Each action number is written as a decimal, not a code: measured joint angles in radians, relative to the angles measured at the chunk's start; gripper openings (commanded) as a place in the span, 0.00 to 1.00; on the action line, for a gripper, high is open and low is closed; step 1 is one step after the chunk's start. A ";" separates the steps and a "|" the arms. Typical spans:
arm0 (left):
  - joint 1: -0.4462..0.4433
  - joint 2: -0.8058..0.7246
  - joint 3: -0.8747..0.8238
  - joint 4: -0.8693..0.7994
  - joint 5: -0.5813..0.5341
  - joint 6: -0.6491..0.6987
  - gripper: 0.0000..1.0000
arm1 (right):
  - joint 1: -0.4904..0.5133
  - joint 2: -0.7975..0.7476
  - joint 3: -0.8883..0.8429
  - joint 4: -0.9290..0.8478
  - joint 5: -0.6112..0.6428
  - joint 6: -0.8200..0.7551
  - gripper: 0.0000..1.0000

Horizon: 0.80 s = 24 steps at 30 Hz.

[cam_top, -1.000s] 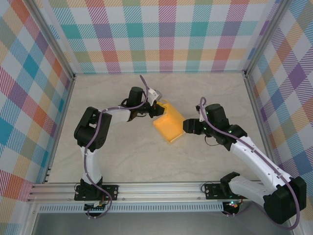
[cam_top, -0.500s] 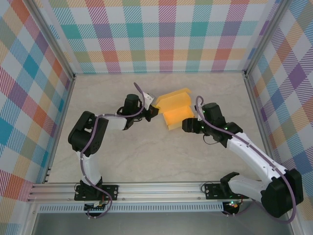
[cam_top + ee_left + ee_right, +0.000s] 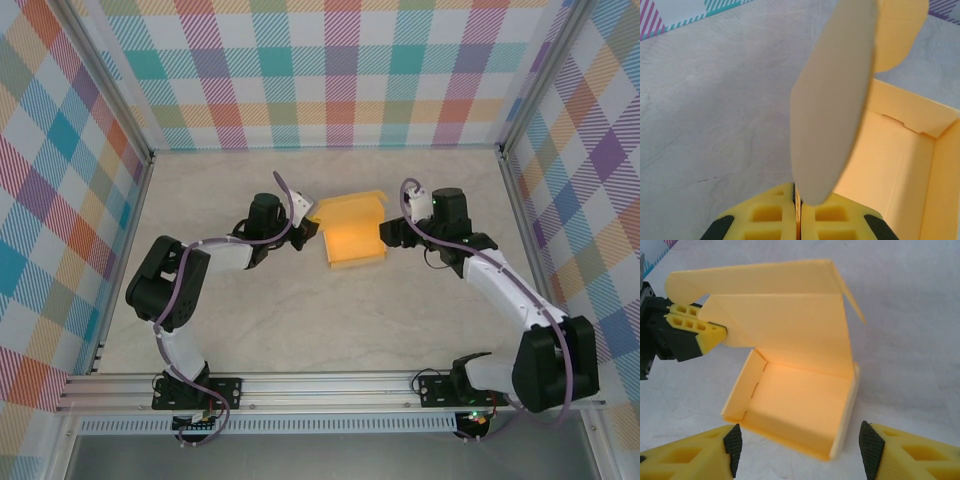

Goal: Fold the paper box

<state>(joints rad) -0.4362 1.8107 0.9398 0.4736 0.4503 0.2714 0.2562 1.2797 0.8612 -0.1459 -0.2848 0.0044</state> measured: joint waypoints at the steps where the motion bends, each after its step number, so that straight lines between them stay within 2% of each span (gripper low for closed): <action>1: 0.000 0.000 0.004 -0.010 0.004 0.010 0.07 | -0.013 0.026 -0.005 0.036 -0.017 -0.026 0.62; 5: 0.001 0.000 0.027 -0.062 0.021 0.042 0.07 | -0.044 0.156 -0.006 0.160 -0.090 -0.111 0.47; 11: 0.001 0.000 0.041 -0.087 0.027 0.052 0.08 | -0.046 0.276 0.014 0.219 -0.180 -0.160 0.40; 19: 0.001 0.000 0.041 -0.087 0.027 0.051 0.08 | -0.046 0.290 0.014 0.330 -0.135 -0.173 0.27; 24: 0.001 0.000 0.041 -0.087 0.027 0.051 0.08 | -0.038 0.327 0.014 0.340 -0.105 -0.183 0.21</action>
<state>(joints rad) -0.4351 1.8107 0.9810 0.3866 0.4770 0.3222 0.2184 1.6066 0.8753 0.1940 -0.3901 -0.1787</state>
